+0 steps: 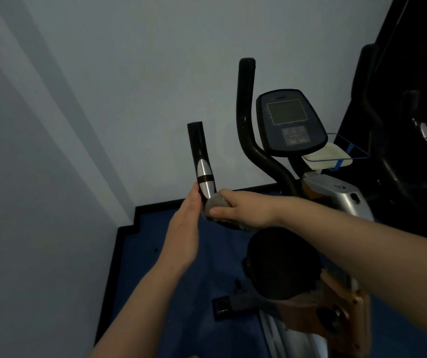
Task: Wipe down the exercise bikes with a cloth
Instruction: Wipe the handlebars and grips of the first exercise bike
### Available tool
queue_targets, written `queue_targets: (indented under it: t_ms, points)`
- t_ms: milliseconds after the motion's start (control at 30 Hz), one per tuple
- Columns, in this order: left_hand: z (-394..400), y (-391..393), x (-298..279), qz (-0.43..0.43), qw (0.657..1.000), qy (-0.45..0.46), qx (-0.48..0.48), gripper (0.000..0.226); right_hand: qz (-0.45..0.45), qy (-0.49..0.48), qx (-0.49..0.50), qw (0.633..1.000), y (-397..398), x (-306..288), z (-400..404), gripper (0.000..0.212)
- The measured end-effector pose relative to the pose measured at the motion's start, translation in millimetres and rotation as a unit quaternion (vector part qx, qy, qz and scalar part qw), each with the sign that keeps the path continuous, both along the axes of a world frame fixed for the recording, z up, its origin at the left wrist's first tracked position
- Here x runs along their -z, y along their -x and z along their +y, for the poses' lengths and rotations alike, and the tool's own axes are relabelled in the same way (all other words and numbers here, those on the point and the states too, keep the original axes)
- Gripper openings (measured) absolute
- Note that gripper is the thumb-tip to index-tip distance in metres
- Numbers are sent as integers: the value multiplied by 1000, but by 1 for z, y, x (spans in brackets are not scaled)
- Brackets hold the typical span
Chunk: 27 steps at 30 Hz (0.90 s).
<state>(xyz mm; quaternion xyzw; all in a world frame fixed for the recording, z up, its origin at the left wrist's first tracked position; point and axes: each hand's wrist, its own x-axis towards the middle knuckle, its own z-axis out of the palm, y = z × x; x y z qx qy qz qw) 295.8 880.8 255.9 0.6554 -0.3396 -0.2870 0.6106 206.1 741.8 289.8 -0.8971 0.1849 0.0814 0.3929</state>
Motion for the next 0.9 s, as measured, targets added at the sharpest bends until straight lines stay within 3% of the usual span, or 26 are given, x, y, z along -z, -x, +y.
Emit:
queue_targets:
  t_ms: [133, 233, 367, 500, 567, 667, 733, 800, 867, 900]
  points:
    - [8, 5, -2, -26, 1000, -10, -9, 65, 113, 85, -132, 981, 28, -19, -25, 30]
    - [14, 12, 0, -23, 999, -17, -32, 73, 159, 140, -146, 966, 30, -24, -31, 31]
    - [11, 30, 2, -51, 996, 8, -73, 56, 81, 134, -108, 982, 10, -7, -11, 41]
    - [-3, 30, -6, -164, 981, 66, -80, 38, 36, 75, -110, 990, 30, -7, -20, 45]
    - [-15, 20, -13, -213, 974, 58, -48, 29, 43, 94, -129, 986, 46, -18, -29, 53]
    - [-38, 11, -21, -268, 963, -5, 8, 20, -31, 88, -108, 990, 67, -37, -36, 48]
    - [-51, 15, -15, -380, 922, -67, 18, 40, -105, 79, -58, 990, 85, -44, -40, 43]
    - [-58, 23, -5, -524, 840, -144, -6, 59, -176, 90, 12, 980, 103, -46, -42, 43]
    - [-58, 28, 5, -618, 766, -176, -35, 58, -264, 94, 99, 955, 119, -41, -43, 45]
    - [-58, 29, 8, -639, 748, -173, -49, 55, -303, 104, 145, 936, 124, -37, -42, 46]
